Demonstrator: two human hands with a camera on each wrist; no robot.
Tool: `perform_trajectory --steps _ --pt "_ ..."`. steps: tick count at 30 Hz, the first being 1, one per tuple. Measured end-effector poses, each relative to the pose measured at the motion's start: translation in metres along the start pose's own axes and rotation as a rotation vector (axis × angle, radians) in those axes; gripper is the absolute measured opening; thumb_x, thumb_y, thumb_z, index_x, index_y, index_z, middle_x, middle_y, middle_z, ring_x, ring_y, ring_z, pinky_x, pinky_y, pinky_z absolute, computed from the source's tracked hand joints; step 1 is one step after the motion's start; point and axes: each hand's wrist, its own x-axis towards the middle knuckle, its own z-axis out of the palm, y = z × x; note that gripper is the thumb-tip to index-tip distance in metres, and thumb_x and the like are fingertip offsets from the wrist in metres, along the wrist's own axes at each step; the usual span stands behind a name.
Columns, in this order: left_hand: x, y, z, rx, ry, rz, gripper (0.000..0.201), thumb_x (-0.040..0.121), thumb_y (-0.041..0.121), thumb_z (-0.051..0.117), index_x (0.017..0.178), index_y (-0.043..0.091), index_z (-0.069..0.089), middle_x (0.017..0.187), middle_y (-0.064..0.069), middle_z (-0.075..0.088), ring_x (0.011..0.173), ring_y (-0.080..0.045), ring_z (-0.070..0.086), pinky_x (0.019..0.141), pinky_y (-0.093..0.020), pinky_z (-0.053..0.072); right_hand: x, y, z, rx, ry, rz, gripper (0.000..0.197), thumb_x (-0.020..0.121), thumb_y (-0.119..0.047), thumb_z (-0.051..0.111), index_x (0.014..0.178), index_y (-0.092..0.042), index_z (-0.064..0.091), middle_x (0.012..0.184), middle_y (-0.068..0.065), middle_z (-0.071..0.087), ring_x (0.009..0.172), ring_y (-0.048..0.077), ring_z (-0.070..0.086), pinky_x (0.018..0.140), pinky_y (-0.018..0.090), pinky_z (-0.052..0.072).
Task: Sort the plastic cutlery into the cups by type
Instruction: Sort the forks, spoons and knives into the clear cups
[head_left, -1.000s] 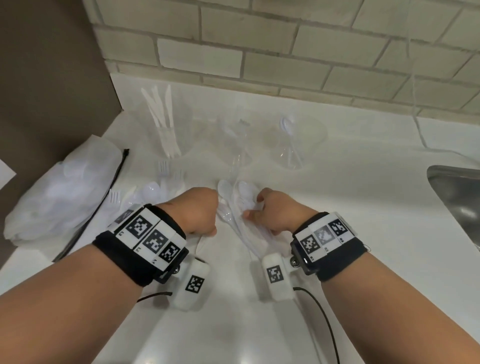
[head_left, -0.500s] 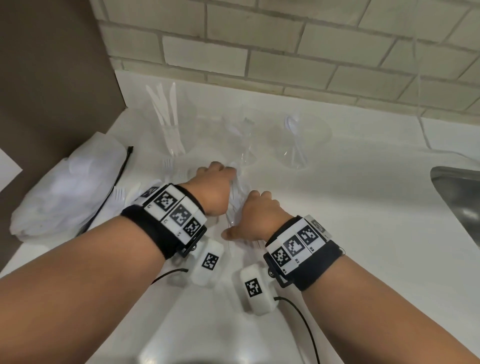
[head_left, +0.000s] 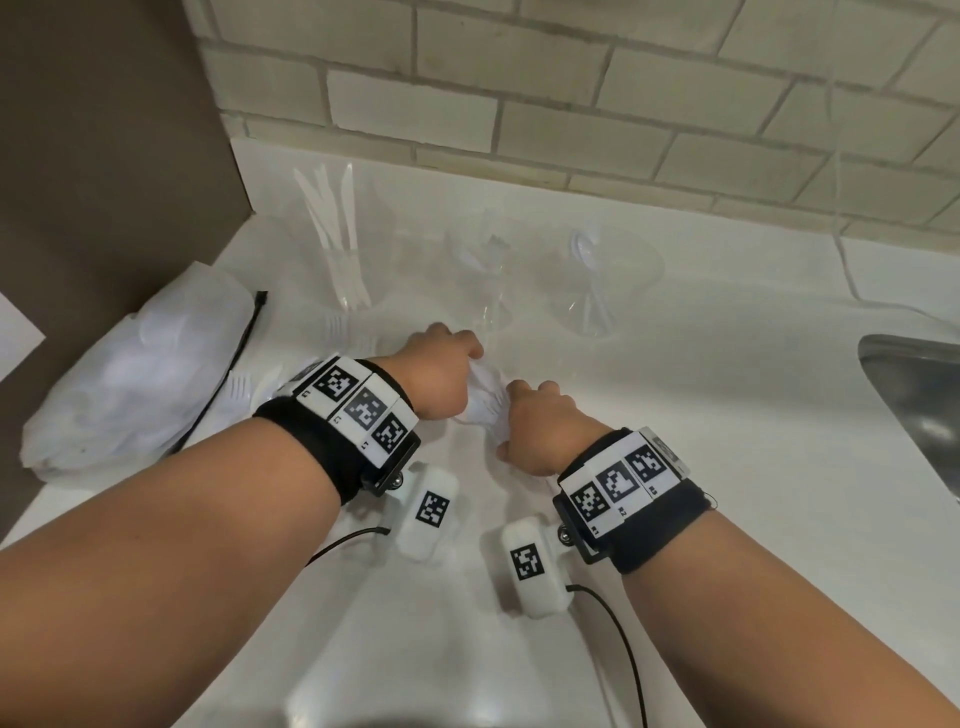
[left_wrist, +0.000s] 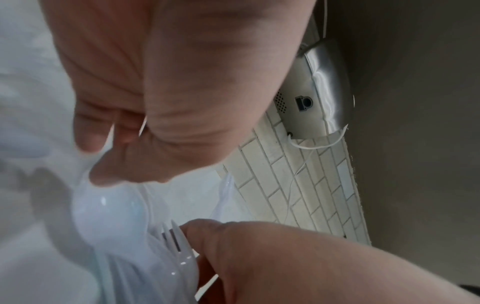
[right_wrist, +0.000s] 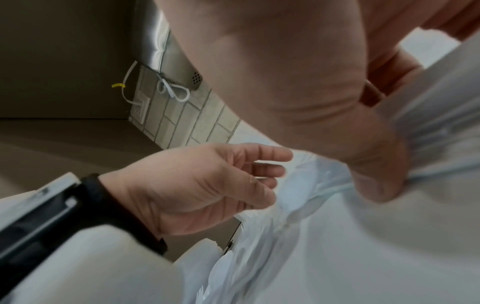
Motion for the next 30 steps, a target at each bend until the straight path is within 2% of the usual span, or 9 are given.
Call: perform_trajectory --steps 3,6,9,13,16,20,25,27,30 --pt "0.000 0.000 -0.002 0.049 0.030 -0.038 0.071 0.081 -0.002 0.044 0.146 0.022 0.027 0.148 -0.013 0.023 0.135 -0.033 0.029 0.107 -0.039 0.037 0.002 0.001 0.003 -0.001 0.005 -0.009 0.052 0.090 -0.022 0.056 0.135 -0.014 0.032 0.129 0.013 0.035 0.120 0.034 0.040 0.095 0.045 0.043" --pt "-0.001 0.002 -0.001 0.060 -0.048 -0.011 0.066 0.082 -0.004 0.041 0.145 0.010 0.027 0.137 -0.017 0.043 0.120 -0.033 0.050 0.096 -0.038 0.047 0.004 0.002 0.004 0.009 0.016 -0.047 0.050 0.090 -0.020 0.055 0.134 -0.015 0.034 0.127 0.013 0.035 0.120 0.034 0.038 0.091 0.042 0.042" --pt "-0.002 0.004 0.002 0.044 -0.057 0.013 0.056 0.085 -0.002 0.042 0.140 0.005 0.033 0.128 -0.016 0.054 0.112 -0.031 0.055 0.087 -0.034 0.048 0.005 0.002 0.005 0.006 0.030 -0.062 0.049 0.090 -0.018 0.054 0.135 -0.014 0.034 0.126 0.013 0.035 0.120 0.034 0.039 0.089 0.040 0.043" --pt "-0.003 0.002 0.004 -0.016 -0.071 -0.006 0.059 0.088 -0.002 0.040 0.145 0.007 0.029 0.129 -0.015 0.056 0.114 -0.030 0.055 0.093 -0.035 0.048 0.005 -0.001 0.005 0.005 0.048 -0.066 0.047 0.092 -0.015 0.052 0.133 -0.005 0.033 0.128 0.016 0.039 0.120 0.034 0.042 0.092 0.037 0.042" --pt "-0.002 -0.001 0.000 -0.079 -0.065 -0.008 0.059 0.089 -0.004 0.038 0.145 0.011 0.032 0.140 -0.011 0.050 0.125 -0.027 0.050 0.101 -0.031 0.043 0.008 -0.004 0.005 0.073 0.070 -0.053 0.045 0.089 -0.016 0.054 0.128 -0.003 0.037 0.125 0.016 0.045 0.117 0.033 0.047 0.090 0.036 0.043" --pt "-0.006 -0.011 -0.010 -0.229 0.067 -0.034 0.057 0.087 -0.006 0.036 0.138 0.017 0.045 0.142 -0.008 0.048 0.128 -0.023 0.049 0.102 -0.031 0.042 0.012 -0.006 0.007 0.133 0.090 -0.060 0.033 0.086 -0.014 0.053 0.116 -0.003 0.044 0.114 0.015 0.059 0.106 0.034 0.058 0.084 0.038 0.049" --pt "-0.013 -0.029 -0.012 -0.548 0.255 -0.095 0.049 0.088 -0.005 0.036 0.128 0.017 0.054 0.138 -0.007 0.051 0.125 -0.022 0.050 0.101 -0.036 0.045 0.011 -0.009 0.011 0.020 0.144 -0.123 0.024 0.090 -0.012 0.047 0.113 -0.004 0.051 0.115 0.014 0.054 0.102 0.032 0.059 0.076 0.032 0.043" --pt "-0.016 -0.032 -0.010 -0.673 0.338 -0.104 0.043 0.090 -0.003 0.038 0.122 0.019 0.057 0.133 -0.004 0.054 0.122 -0.020 0.052 0.100 -0.034 0.045 0.011 -0.009 0.009 0.068 0.135 -0.125 0.022 0.091 -0.011 0.046 0.112 -0.004 0.051 0.114 0.014 0.051 0.097 0.031 0.059 0.074 0.032 0.044" --pt "-0.027 -0.028 -0.011 -0.932 0.490 -0.122 0.036 0.091 -0.004 0.040 0.111 0.020 0.057 0.116 -0.001 0.057 0.116 -0.018 0.055 0.103 -0.033 0.043 0.011 -0.001 -0.010 0.214 0.148 -0.156 0.009 0.091 -0.015 0.049 0.097 -0.009 0.046 0.097 0.009 0.056 0.081 0.025 0.054 0.070 0.032 0.042"
